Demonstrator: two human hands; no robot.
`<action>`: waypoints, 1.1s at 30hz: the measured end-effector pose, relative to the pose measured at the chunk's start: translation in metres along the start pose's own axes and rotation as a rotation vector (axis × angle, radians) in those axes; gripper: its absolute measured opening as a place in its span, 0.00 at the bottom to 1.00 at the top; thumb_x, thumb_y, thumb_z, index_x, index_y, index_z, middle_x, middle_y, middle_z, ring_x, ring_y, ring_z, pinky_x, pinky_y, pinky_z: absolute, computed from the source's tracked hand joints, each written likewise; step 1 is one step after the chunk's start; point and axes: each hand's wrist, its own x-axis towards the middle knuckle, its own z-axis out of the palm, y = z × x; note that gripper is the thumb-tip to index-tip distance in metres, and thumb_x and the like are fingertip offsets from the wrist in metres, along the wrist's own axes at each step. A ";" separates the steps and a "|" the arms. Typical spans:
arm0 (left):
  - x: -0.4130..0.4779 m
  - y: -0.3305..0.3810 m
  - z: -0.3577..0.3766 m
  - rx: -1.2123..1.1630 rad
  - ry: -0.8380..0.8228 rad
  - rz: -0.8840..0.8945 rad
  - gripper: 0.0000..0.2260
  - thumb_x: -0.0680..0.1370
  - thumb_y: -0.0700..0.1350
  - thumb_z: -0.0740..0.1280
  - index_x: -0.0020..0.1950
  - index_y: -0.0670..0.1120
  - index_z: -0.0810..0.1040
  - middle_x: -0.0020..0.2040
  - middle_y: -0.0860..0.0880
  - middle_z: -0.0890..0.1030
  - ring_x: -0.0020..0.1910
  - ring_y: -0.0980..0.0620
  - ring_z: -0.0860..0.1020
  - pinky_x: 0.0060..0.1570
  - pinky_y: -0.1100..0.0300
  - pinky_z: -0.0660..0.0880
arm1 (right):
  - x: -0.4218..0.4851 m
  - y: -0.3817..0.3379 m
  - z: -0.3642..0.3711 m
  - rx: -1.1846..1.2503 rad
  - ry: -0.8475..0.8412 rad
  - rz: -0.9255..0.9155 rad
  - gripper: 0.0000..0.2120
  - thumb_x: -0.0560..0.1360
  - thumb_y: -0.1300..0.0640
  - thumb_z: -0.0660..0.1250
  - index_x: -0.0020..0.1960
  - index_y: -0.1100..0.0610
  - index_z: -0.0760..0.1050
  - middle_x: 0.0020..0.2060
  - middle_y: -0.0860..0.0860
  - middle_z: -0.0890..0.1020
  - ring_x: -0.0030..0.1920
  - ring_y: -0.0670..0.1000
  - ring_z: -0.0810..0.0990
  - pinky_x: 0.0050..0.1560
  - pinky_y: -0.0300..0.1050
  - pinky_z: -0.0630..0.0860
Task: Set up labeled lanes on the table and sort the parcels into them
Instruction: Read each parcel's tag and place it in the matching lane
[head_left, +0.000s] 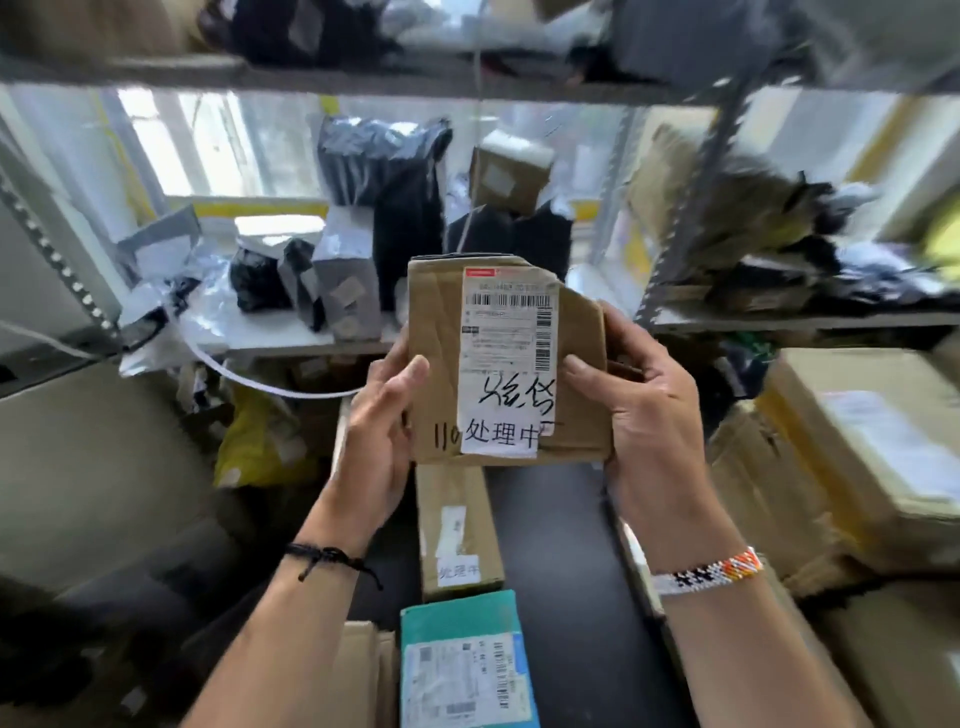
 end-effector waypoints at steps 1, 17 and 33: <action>-0.001 0.000 0.019 -0.050 -0.038 0.033 0.32 0.78 0.53 0.71 0.81 0.47 0.68 0.75 0.38 0.74 0.73 0.37 0.75 0.68 0.38 0.75 | -0.002 -0.014 -0.012 0.014 0.027 -0.025 0.30 0.67 0.63 0.78 0.69 0.53 0.81 0.67 0.64 0.79 0.63 0.65 0.83 0.61 0.66 0.81; -0.010 0.020 0.299 -0.187 -0.434 0.119 0.29 0.80 0.57 0.69 0.79 0.46 0.71 0.74 0.39 0.76 0.73 0.35 0.74 0.71 0.30 0.70 | -0.049 -0.190 -0.215 -0.096 0.148 -0.240 0.22 0.80 0.62 0.66 0.73 0.54 0.75 0.61 0.58 0.85 0.57 0.62 0.86 0.55 0.59 0.83; -0.022 -0.003 0.405 0.028 -0.502 -0.038 0.38 0.70 0.69 0.71 0.78 0.56 0.72 0.75 0.48 0.76 0.74 0.40 0.73 0.65 0.33 0.75 | -0.048 -0.228 -0.336 0.071 0.277 -0.139 0.17 0.80 0.56 0.66 0.67 0.60 0.77 0.65 0.67 0.80 0.58 0.65 0.81 0.66 0.65 0.74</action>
